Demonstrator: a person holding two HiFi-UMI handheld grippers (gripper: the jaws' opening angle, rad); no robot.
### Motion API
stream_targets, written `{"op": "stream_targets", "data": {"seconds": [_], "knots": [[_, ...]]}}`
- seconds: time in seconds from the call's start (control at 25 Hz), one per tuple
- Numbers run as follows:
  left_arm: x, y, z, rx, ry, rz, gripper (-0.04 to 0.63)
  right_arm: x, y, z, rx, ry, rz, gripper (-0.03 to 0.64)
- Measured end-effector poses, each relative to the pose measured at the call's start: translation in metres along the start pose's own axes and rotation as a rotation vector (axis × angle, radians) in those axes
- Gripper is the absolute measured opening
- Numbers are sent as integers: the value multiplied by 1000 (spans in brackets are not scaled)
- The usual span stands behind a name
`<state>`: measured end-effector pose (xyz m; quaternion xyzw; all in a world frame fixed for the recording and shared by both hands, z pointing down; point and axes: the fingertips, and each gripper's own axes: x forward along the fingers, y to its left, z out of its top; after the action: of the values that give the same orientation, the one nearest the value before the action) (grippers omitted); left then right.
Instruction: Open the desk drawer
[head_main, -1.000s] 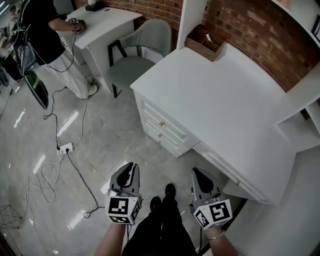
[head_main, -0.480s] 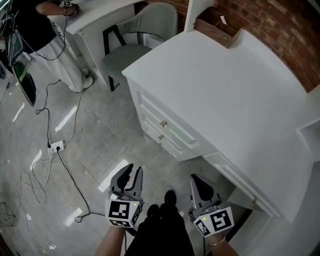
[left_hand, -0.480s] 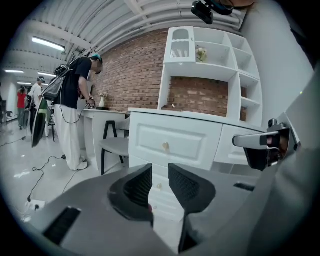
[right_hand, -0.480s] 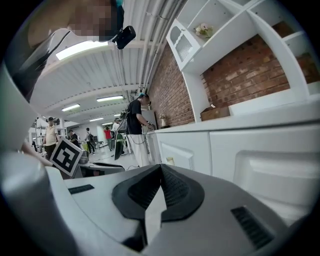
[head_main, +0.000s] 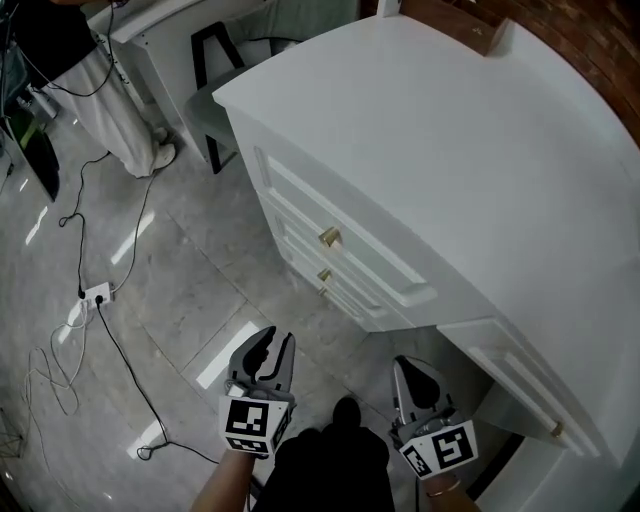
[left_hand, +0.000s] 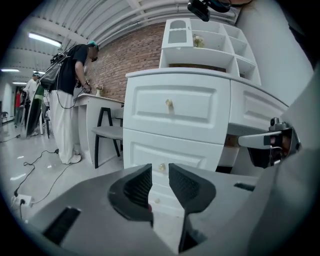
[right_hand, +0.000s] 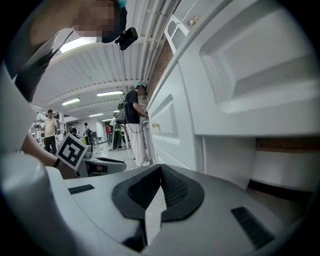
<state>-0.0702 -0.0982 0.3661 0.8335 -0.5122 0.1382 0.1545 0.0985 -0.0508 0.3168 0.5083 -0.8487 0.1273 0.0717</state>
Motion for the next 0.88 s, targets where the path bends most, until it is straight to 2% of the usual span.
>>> {"op": "stream_targets", "data": {"seconds": [0.44,0.88], "knots": [[87,13,-108,23,34,-57,126,23,-45,-102,10,-5,-30,5],[168,17,-187,48,40,-105,147,40,-88,-177,-12,-9,-72,5]]}}
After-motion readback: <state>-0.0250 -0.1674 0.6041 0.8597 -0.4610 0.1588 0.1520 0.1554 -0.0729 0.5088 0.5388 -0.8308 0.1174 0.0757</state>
